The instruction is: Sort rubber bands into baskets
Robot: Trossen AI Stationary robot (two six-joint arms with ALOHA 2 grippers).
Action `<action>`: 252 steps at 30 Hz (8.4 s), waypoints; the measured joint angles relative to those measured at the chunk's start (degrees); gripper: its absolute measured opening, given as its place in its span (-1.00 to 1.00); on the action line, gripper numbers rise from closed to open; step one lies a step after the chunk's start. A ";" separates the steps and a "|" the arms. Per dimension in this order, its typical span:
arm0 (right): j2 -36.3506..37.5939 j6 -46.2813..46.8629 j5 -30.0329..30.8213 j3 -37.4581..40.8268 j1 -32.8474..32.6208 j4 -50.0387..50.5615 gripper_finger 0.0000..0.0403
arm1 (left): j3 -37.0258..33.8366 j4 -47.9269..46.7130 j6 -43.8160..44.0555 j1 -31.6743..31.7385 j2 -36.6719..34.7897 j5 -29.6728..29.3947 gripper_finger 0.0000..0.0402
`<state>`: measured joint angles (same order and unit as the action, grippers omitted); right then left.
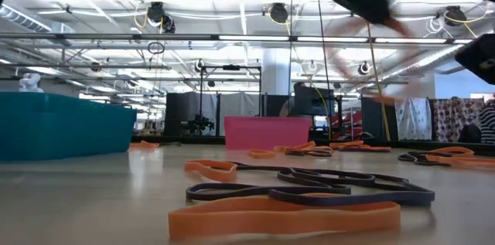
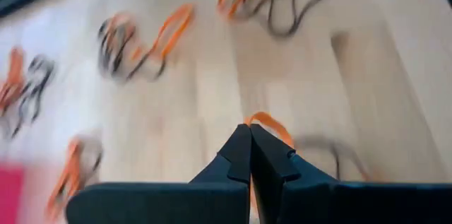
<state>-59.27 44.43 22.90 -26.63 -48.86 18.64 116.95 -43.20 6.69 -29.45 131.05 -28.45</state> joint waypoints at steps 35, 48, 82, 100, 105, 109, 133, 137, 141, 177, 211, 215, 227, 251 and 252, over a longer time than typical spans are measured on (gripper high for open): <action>-0.02 -0.26 13.64 0.00 0.17 -1.13 -0.18 | -1.01 -46.77 46.96 -21.74 -7.36 16.51 -0.99; -0.01 1.66 13.05 0.00 0.17 -1.24 -0.18 | -18.51 -46.92 58.97 -25.16 -16.22 18.57 -0.99; -0.02 -0.55 13.26 0.00 0.17 -0.52 -0.18 | -24.37 -35.68 59.34 -15.94 -17.14 22.24 -0.28; -0.02 -1.62 13.35 0.00 0.09 -0.53 -0.18 | -30.26 8.14 12.22 0.96 -17.03 10.24 -0.28; -0.02 -1.55 13.33 1.56 0.09 -0.63 -0.18 | -34.97 11.23 12.16 3.25 -17.01 17.19 -0.28; -0.02 0.74 13.28 3.75 0.10 -0.56 -0.18 | -38.45 16.14 8.01 3.39 -16.96 18.16 -0.28; -0.02 -7.57 20.54 7.06 0.11 -14.83 -0.18 | -47.08 23.62 4.95 5.03 -17.18 24.80 -0.36; -0.02 -6.35 20.56 7.06 0.11 -14.81 -0.18 | -47.08 23.45 4.95 4.98 -17.18 25.35 -0.55; -0.02 -6.15 20.54 7.06 0.13 -15.51 -0.18 | -47.08 23.70 4.96 4.94 -17.18 25.28 -0.83; -3.95 -7.36 20.59 7.04 0.28 -22.09 -0.18 | -19.45 -35.11 59.46 -18.54 -17.84 23.56 -0.99; -8.45 -5.53 18.82 7.02 0.87 -29.10 -0.18 | -19.96 -39.68 74.98 -22.35 -17.82 23.70 -0.29; -9.45 -6.60 14.19 7.02 0.87 -29.19 -0.18 | -19.96 -42.33 77.01 -21.45 -17.82 27.06 -0.18; -5.67 -16.39 5.00 5.37 0.87 -22.28 -0.18 | -19.98 -22.07 44.90 -10.90 -17.82 -15.11 -0.15; 1.62 0.22 4.30 -1.33 21.70 28.03 -0.18 | -58.10 76.32 -11.32 21.12 -25.82 9.67 -0.15; 1.97 -0.11 4.09 -1.33 24.05 28.18 -0.18 | -59.49 79.38 -9.69 21.79 -25.63 9.71 -0.15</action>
<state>-57.30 44.32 26.98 -27.97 -24.81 46.83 57.46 36.18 -3.00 -7.66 105.41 -18.74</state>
